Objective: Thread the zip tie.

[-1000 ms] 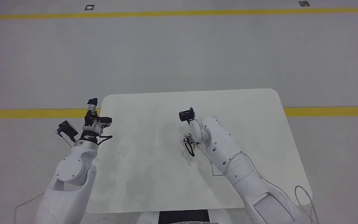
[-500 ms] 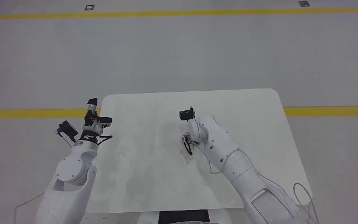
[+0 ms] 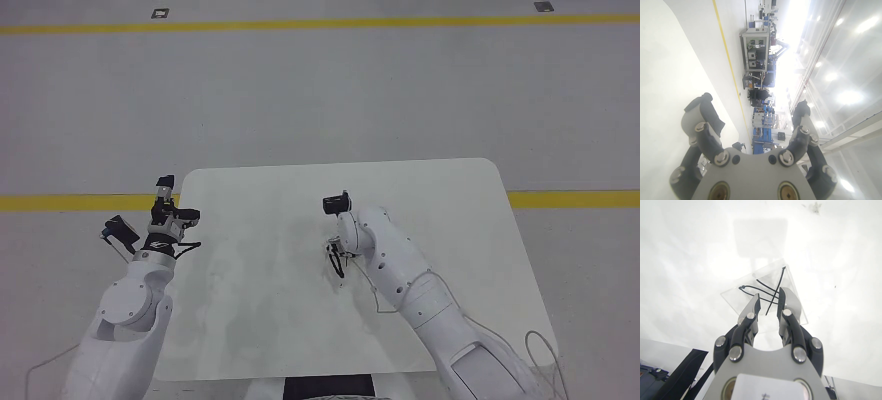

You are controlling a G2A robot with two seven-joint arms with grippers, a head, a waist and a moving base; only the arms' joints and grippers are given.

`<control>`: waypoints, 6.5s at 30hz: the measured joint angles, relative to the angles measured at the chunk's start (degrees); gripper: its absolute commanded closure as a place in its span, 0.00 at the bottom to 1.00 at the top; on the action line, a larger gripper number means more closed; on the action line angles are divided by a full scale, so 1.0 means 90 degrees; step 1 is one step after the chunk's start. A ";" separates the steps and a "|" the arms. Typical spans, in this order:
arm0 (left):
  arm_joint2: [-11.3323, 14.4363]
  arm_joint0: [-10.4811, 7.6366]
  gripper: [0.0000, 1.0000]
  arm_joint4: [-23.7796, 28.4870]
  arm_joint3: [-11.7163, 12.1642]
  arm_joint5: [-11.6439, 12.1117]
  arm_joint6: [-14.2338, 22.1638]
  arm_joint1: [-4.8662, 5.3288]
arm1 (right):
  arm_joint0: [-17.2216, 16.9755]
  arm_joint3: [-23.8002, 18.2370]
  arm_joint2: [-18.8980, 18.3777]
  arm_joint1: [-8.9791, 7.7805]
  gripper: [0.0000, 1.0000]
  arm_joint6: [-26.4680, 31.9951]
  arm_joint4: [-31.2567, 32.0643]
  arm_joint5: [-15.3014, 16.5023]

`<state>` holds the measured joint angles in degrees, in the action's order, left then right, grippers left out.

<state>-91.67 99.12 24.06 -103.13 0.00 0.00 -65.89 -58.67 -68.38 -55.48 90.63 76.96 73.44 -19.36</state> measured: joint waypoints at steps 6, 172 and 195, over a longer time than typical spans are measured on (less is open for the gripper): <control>0.0000 0.0000 0.00 0.0000 0.0000 0.0000 0.0000 0.0000 | 0.0056 0.0203 0.0018 0.0021 0.79 -0.0046 -0.0049 0.0022; 0.0937 -0.0840 0.64 0.0687 0.1414 0.2013 0.3310 -0.0075 | -0.0336 -0.0857 0.0227 0.0310 1.00 -0.6039 -0.7440 0.0484; 0.0936 -0.0783 1.00 0.0722 0.1395 0.1928 0.3345 -0.0049 | -0.0314 -0.0816 0.0403 0.0344 1.00 -0.6171 -0.7510 0.0458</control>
<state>-83.25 92.08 30.56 -90.57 17.35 30.11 -66.34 -61.49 -75.72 -51.85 93.72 21.42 5.86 -15.24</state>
